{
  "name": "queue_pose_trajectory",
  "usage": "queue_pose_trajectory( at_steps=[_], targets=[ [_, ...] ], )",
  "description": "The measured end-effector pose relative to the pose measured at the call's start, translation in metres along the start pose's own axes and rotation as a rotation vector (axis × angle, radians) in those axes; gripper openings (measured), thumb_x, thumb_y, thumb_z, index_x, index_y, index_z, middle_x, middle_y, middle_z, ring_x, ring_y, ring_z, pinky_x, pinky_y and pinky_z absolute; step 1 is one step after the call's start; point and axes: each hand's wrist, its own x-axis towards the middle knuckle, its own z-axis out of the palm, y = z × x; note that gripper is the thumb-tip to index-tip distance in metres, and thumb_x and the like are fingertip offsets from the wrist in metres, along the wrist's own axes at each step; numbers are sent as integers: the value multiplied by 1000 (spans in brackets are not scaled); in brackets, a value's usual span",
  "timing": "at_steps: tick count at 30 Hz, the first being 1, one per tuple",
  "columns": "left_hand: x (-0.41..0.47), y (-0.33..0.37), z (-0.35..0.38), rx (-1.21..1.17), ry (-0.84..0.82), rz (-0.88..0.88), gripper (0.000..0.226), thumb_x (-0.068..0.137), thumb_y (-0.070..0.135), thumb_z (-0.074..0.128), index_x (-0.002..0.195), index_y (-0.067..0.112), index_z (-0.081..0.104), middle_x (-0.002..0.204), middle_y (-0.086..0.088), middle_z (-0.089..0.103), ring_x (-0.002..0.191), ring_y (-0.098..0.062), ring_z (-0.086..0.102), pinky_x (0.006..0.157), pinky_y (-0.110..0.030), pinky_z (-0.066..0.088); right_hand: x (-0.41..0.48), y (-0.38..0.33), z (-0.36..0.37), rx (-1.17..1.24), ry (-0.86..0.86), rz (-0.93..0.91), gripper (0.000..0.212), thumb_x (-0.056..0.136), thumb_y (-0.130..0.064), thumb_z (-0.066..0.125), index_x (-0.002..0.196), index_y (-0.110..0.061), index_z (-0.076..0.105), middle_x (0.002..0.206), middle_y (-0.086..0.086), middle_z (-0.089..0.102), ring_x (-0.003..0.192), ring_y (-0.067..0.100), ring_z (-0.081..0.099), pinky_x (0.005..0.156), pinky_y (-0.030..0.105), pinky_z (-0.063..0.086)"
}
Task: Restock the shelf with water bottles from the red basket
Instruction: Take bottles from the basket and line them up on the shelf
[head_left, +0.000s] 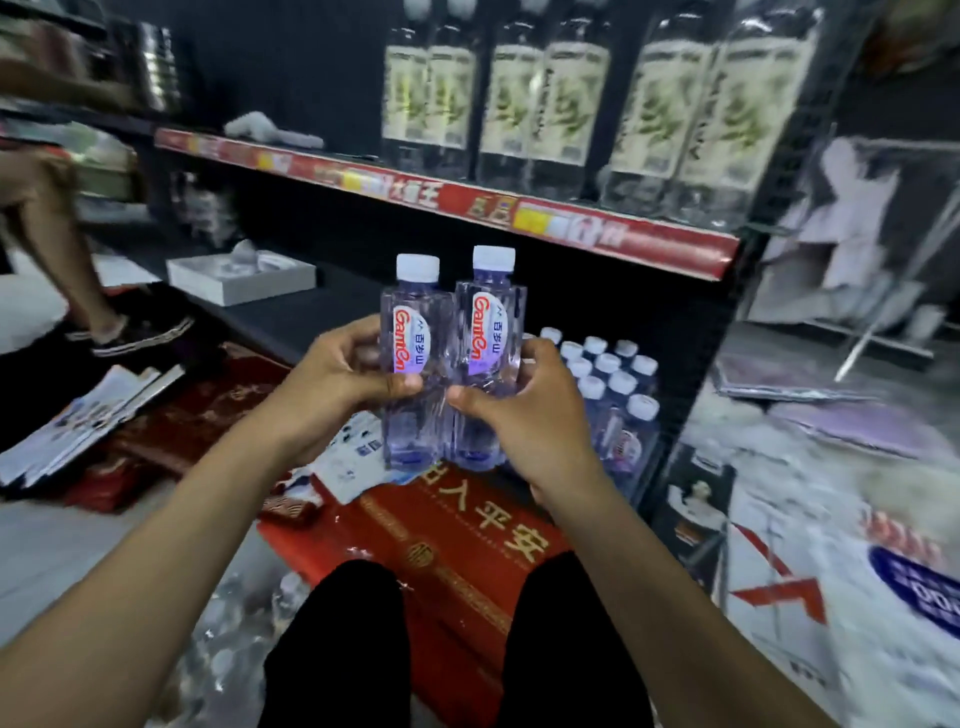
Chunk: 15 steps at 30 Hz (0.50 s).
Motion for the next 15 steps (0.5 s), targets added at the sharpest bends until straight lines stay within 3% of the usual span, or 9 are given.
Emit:
queue_pose_trajectory(
  at_steps=[2,6,9,11,15],
  targets=[
    [8,-7,25,14,-39,-19,61,59,1,83,116,15,64,96,-10,76,92,-26,71,86,-42,56,-8,12,-22,-6,49,16,52,77,-22,82,120,-23,51,112,-8,65,101,14,64,92,42,53],
    [19,-21,67,25,-95,-55,54,69,-1,72,119,16,62,97,-9,76,97,-27,71,90,-43,54,-18,32,-58,-26,124,41,47,77,-20,82,113,-25,52,99,-18,61,96,10,63,89,38,53],
    [28,-28,92,43,-145,-73,52,79,-10,67,125,12,60,103,-13,74,101,-29,69,90,-43,52,-24,42,-83,-15,169,47,45,78,-18,81,112,-24,53,90,-22,57,80,-10,59,75,16,51],
    [31,-29,109,54,-170,-70,52,81,-11,66,127,10,58,106,-15,73,104,-29,69,91,-41,54,-28,48,-97,-12,192,48,46,79,-18,80,113,-25,50,89,-22,55,73,-14,56,60,4,43],
    [32,-34,136,60,-204,-57,50,80,-12,65,119,19,61,96,-2,76,98,-18,71,86,-31,58,-35,65,-115,-2,260,70,48,77,-16,82,111,-25,49,92,-19,59,78,-9,58,61,6,45]
  ],
)
